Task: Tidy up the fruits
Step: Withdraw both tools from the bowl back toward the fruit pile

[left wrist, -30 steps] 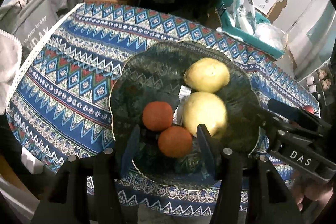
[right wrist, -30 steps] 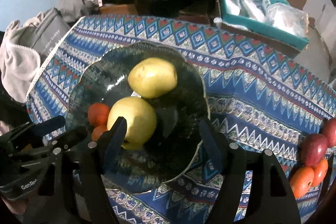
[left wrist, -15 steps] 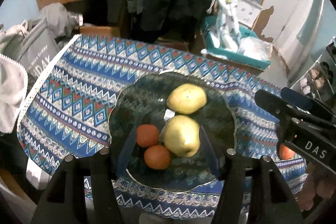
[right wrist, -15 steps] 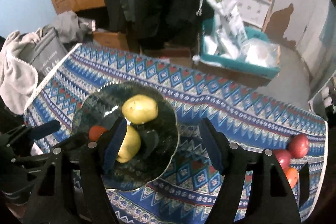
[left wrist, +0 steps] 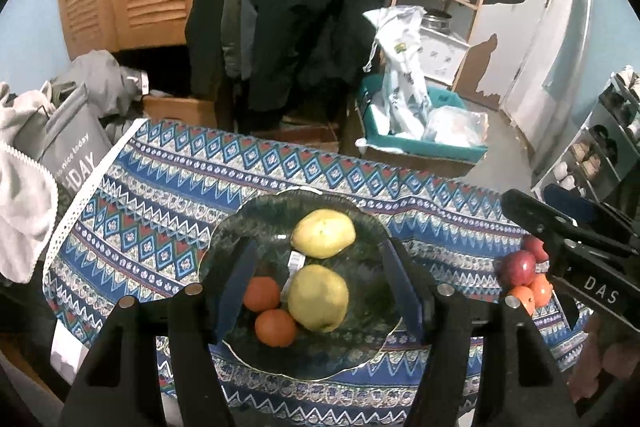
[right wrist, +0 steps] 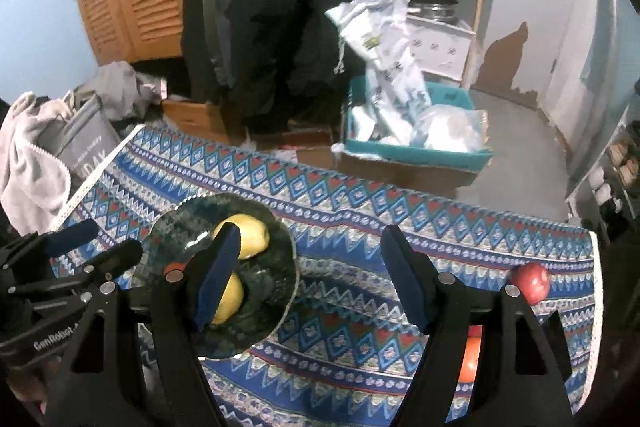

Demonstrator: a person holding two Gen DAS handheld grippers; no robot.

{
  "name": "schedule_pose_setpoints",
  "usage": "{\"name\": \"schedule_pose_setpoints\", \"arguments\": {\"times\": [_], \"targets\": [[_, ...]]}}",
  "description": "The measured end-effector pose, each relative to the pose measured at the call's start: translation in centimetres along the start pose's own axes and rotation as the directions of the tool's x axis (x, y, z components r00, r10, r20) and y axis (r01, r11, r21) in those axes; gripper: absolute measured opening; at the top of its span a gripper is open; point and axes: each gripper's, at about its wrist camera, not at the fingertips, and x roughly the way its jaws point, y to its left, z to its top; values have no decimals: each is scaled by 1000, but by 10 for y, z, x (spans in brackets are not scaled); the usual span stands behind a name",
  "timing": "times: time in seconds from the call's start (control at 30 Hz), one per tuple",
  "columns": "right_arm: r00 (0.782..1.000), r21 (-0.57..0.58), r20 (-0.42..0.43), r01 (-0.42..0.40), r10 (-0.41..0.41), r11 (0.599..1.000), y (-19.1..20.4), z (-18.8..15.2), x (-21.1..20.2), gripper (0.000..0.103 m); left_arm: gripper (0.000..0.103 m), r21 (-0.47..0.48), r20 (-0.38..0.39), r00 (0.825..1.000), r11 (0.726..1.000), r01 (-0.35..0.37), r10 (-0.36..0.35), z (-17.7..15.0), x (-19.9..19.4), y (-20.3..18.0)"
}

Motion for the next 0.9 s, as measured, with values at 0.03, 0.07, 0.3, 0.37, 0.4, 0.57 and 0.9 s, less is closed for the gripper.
{"name": "schedule_pose_setpoints", "arguments": {"times": [0.03, 0.07, 0.3, 0.37, 0.4, 0.57, 0.9], "targets": [[1000, 1, 10, 8, -8, 1000, -3, 0, -5, 75, 67, 3, 7, 1000, 1000, 4, -4, 1, -3, -3], [1000, 2, 18, 16, -16, 1000, -6, 1, -8, 76, 67, 5, 11, 1000, 1000, 8, -8, 2, -4, -4], [996, 7, 70, 62, -62, 998, -23, 0, -32, 79, 68, 23, 44, 998, 999, 43, -44, 8, -16, -23], [994, 17, 81, 65, -66, 998, -29, -2, -37, 79, 70, 28, 53, 997, 998, 55, -57, 10, -20, -28], [994, 22, 87, 66, -68, 998, -32, -2, -40, 80, 71, 32, 60, 996, 998, 63, -65, 11, -22, -32], [989, 55, 121, 77, -83, 996, -51, -7, -57, 81, 75, 59, 91, 991, 994, 89, -94, 14, -33, -48], [976, 120, 162, 124, -142, 985, -92, -21, -87, 86, 81, 117, 119, 979, 982, 149, -163, 17, -46, -85]]}}
